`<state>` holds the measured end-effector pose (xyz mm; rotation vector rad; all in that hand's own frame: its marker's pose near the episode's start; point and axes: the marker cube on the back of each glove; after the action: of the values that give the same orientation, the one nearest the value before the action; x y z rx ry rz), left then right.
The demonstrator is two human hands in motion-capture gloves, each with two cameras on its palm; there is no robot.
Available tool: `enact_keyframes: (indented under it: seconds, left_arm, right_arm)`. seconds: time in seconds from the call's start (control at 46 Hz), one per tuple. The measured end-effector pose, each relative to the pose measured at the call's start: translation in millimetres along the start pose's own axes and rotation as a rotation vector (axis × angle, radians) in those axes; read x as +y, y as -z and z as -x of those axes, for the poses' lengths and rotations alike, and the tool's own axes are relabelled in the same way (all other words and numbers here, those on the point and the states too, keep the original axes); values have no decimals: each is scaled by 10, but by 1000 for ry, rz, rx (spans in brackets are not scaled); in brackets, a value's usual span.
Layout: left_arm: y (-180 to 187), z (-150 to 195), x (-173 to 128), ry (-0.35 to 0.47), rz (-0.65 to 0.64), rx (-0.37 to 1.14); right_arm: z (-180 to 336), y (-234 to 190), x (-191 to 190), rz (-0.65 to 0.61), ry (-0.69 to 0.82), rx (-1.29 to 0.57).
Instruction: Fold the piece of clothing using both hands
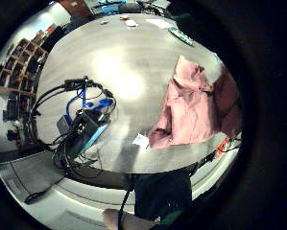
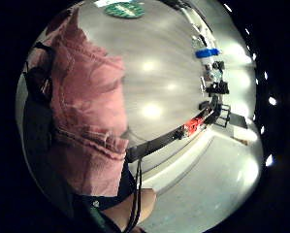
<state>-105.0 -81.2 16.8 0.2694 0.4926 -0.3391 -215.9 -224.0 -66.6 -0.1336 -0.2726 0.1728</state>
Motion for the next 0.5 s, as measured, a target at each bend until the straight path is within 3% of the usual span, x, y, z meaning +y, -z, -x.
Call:
enact_keyframes:
  seconds: [0.109,0.304,0.369,0.5]
  left_arm:
    - [44,101,136,24,2,34]
    - [79,259,101,42,-12,57]
    - [122,276,84,46,-26,53]
    - [239,210,99,56,-39,40]
  right_arm:
    - [562,-473,9,188,7,96]
    - [958,-751,24,232,179,37]
    - [984,-626,112,193,278,-53]
    - [805,-299,44,-38,342,-136]
